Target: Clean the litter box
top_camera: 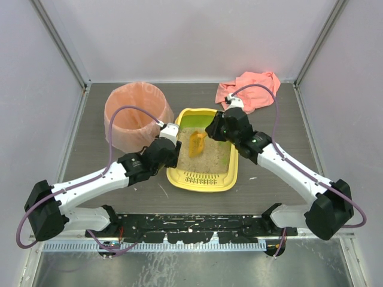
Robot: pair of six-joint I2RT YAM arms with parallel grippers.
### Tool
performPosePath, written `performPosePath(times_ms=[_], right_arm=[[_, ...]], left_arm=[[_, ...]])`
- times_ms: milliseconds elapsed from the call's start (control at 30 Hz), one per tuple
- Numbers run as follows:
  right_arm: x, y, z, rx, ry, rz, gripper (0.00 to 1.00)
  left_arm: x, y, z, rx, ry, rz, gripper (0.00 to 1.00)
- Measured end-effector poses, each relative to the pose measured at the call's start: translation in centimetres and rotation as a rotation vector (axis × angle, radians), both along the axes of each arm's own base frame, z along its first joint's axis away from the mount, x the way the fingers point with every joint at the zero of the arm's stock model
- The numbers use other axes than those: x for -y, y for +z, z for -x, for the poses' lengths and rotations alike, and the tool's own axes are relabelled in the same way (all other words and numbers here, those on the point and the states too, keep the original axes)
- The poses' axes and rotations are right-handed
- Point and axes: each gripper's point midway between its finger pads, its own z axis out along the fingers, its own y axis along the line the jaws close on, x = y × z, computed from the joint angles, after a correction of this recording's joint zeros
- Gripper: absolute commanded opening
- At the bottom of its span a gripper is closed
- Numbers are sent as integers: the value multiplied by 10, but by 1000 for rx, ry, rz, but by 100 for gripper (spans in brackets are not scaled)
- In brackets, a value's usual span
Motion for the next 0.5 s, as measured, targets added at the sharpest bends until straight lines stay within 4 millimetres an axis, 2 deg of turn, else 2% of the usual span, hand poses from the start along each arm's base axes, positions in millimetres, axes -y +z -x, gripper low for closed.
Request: performPosePath(times_ms=[100, 267, 500], right_arm=[[-4, -12, 2, -16, -30, 81, 1], [-3, -10, 2, -6, -51, 104, 1], [-9, -19, -3, -30, -59, 88, 1]], left_arm=[[0, -2, 0, -2, -1, -2, 46], [-2, -7, 2, -9, -3, -10, 44], [-3, -13, 3, -13, -4, -14, 42]])
